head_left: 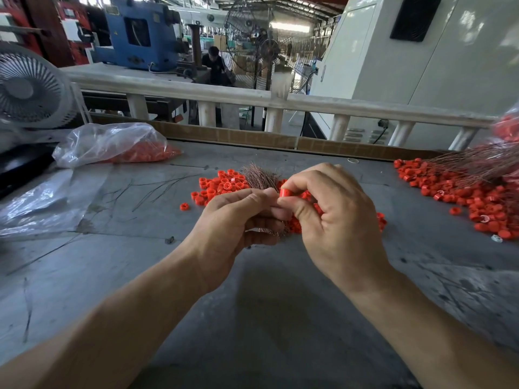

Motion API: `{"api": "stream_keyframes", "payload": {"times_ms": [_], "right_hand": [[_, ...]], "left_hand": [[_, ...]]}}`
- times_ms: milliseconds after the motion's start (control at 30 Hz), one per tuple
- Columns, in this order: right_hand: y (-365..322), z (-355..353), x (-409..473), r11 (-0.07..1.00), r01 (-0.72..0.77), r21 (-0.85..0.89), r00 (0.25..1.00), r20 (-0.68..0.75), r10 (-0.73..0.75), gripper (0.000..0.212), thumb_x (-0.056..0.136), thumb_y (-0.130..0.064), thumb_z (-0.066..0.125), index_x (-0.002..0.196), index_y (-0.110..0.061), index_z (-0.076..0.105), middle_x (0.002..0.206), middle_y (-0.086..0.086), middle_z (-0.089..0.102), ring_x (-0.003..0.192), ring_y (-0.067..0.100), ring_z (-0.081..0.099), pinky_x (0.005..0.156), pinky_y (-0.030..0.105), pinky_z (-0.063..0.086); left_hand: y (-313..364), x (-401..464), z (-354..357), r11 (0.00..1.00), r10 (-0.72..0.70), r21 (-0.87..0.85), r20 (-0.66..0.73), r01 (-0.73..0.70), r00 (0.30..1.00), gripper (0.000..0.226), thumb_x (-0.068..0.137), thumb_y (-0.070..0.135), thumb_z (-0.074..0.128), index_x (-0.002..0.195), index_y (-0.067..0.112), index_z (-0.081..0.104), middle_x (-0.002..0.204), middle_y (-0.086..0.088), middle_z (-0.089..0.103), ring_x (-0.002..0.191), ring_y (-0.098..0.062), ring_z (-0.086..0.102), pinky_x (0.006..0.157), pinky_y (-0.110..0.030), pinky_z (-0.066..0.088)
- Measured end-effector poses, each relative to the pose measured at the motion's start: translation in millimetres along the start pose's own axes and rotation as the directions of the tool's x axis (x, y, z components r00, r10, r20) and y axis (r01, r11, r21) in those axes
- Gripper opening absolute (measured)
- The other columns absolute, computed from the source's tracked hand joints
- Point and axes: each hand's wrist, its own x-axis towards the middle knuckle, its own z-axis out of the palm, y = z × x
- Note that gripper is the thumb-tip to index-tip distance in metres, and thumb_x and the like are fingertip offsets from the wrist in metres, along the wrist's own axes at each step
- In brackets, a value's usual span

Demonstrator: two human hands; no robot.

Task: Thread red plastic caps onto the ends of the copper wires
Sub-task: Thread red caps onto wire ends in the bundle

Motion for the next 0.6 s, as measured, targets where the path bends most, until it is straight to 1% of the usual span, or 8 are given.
{"api": "stream_keyframes", "payload": {"times_ms": [100,133,233,300,367,433,467,600], "right_hand": [[-1.1,-2.1,0.3,1.0,-0.003,0.007,0.999,0.035,0.003,0.008,0.095,-0.025,0.072,0.095,-0.016,0.071,0.083,-0.013,0.055,0.076,0.007,0.054,0.066,0.023,0.045],[-1.6,-2.7,-0.2,1.0,0.001,0.011,0.999,0.038,-0.002,0.009,0.095,-0.025,0.072,0.096,-0.017,0.07,0.081,-0.014,0.056,0.074,0.006,0.055,0.065,0.023,0.048],[-2.8,-1.3,-1.8,0.998,0.014,0.054,0.998,0.055,-0.017,0.009,0.093,-0.02,0.072,0.099,-0.015,0.068,0.086,-0.009,0.067,0.077,0.011,0.065,0.068,0.035,0.055],[-3.3,1.3,-2.1,0.997,0.012,0.078,0.998,0.066,-0.017,0.011,0.09,-0.016,0.074,0.1,-0.013,0.068,0.09,-0.006,0.067,0.08,0.01,0.063,0.07,0.034,0.055],[-2.9,3.5,-2.8,0.994,-0.021,0.108,0.996,0.084,0.012,0.015,0.089,-0.017,0.077,0.101,-0.014,0.068,0.092,-0.006,0.066,0.082,0.009,0.063,0.07,0.031,0.056],[-1.7,4.7,-3.7,0.991,-0.042,0.125,0.995,0.1,0.029,0.016,0.089,-0.018,0.078,0.101,-0.013,0.069,0.094,-0.006,0.067,0.083,0.01,0.065,0.071,0.031,0.057],[-0.8,5.1,-3.9,0.99,-0.049,0.131,0.994,0.107,0.035,0.016,0.089,-0.017,0.078,0.101,-0.013,0.069,0.095,-0.006,0.068,0.085,0.01,0.065,0.072,0.031,0.057],[0.8,4.9,-4.5,0.989,-0.054,0.136,0.99,0.134,0.036,0.017,0.089,-0.011,0.077,0.103,-0.014,0.069,0.097,-0.009,0.069,0.089,0.006,0.065,0.077,0.031,0.056]], "left_hand": [[0.7,-0.8,0.1,1.0,0.012,0.005,0.008,-0.012,1.0,0.043,0.091,0.031,0.06,0.11,-0.007,0.068,0.097,-0.019,0.07,0.09,-0.031,0.063,0.073,-0.037,0.053],[0.6,-0.8,0.1,1.0,0.015,0.013,0.01,-0.015,1.0,0.045,0.09,0.032,0.06,0.111,-0.007,0.069,0.098,-0.019,0.07,0.089,-0.03,0.064,0.074,-0.037,0.053],[0.0,-0.4,0.2,0.999,0.022,0.028,0.01,-0.022,1.0,0.05,0.091,0.035,0.06,0.113,-0.008,0.067,0.102,-0.026,0.067,0.089,-0.03,0.064,0.076,-0.038,0.053],[-0.6,0.0,-0.4,0.999,0.031,0.023,0.007,-0.031,0.999,0.051,0.085,0.037,0.062,0.11,-0.007,0.069,0.107,-0.031,0.068,0.091,-0.032,0.065,0.081,-0.043,0.055],[-1.0,0.8,-2.1,0.999,0.053,0.013,0.009,-0.053,0.999,0.043,0.086,0.034,0.063,0.106,-0.003,0.073,0.106,-0.03,0.069,0.09,-0.031,0.067,0.08,-0.04,0.058],[-2.0,2.4,-4.5,0.997,0.072,-0.002,0.011,-0.072,0.997,0.03,0.088,0.028,0.065,0.099,0.003,0.075,0.093,-0.024,0.07,0.083,-0.025,0.068,0.071,-0.033,0.059],[-2.3,2.9,-5.8,0.997,0.079,-0.003,0.013,-0.079,0.997,0.025,0.088,0.027,0.066,0.098,0.006,0.076,0.09,-0.019,0.07,0.081,-0.023,0.067,0.07,-0.031,0.058],[-3.8,5.3,-9.5,0.997,0.08,0.004,0.014,-0.08,0.997,0.025,0.087,0.027,0.069,0.102,0.006,0.074,0.093,-0.016,0.068,0.084,-0.024,0.064,0.072,-0.03,0.057]]}}
